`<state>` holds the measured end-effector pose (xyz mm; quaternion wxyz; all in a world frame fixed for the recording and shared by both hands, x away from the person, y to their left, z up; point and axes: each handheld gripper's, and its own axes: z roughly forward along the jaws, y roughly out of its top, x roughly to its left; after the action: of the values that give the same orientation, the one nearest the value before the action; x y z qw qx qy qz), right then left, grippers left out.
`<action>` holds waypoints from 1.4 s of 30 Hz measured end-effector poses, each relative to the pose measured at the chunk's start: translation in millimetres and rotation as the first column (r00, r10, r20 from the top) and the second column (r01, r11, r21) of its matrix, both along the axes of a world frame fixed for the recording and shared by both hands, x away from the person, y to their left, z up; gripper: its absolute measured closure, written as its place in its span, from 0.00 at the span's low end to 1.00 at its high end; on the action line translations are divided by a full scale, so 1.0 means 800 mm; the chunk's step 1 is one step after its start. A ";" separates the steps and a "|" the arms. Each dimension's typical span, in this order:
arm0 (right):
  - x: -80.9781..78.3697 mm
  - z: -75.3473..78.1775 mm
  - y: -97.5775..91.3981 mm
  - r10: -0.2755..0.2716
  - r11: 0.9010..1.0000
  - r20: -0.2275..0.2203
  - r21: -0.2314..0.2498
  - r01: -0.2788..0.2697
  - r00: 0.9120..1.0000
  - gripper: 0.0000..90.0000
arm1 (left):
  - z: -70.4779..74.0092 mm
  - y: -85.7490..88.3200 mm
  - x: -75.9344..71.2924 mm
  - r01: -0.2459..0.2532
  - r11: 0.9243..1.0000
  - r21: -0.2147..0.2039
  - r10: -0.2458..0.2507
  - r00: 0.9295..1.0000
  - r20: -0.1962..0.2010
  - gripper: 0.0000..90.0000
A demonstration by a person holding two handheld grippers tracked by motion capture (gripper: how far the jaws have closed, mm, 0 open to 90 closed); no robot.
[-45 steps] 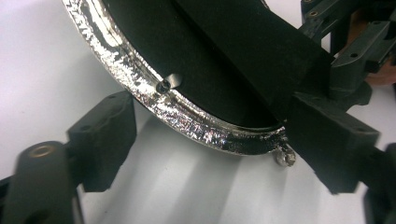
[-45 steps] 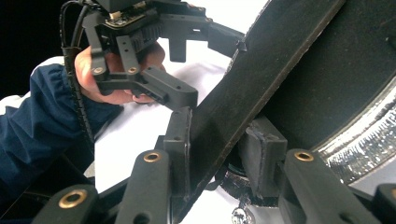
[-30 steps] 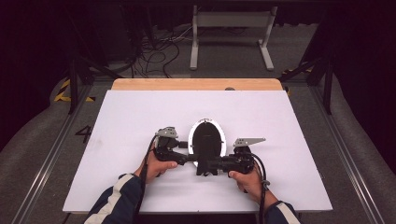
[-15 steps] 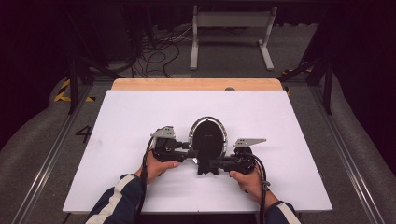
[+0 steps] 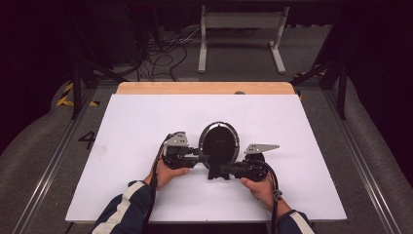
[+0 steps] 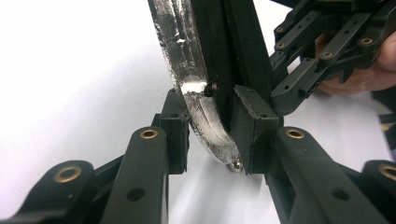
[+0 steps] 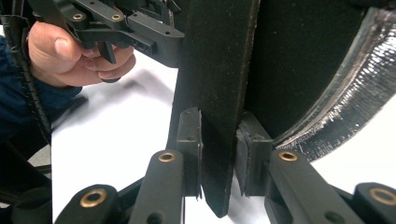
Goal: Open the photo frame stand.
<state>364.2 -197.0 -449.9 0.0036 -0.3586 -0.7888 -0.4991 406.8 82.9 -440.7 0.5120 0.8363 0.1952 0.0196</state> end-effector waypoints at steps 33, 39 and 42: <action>0.007 0.010 0.008 -0.026 0.999 0.045 -0.042 0.028 0.999 0.81 | 0.006 -0.014 0.004 -0.208 0.973 0.098 0.172 0.941 0.290 0.78; 0.007 0.009 0.008 -0.030 0.998 0.046 -0.049 0.033 0.998 0.81 | 0.005 -0.017 0.004 -0.222 0.969 0.111 0.177 0.931 0.318 0.78; 0.007 0.009 0.009 -0.032 0.998 0.048 -0.061 0.034 0.998 0.81 | 0.005 -0.017 0.004 -0.226 0.968 0.111 0.180 0.928 0.325 0.78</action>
<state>369.5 -189.6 -442.8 -0.0342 -0.3598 -0.7977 -0.4827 409.9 69.0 -437.1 0.4686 0.8333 0.1953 0.2189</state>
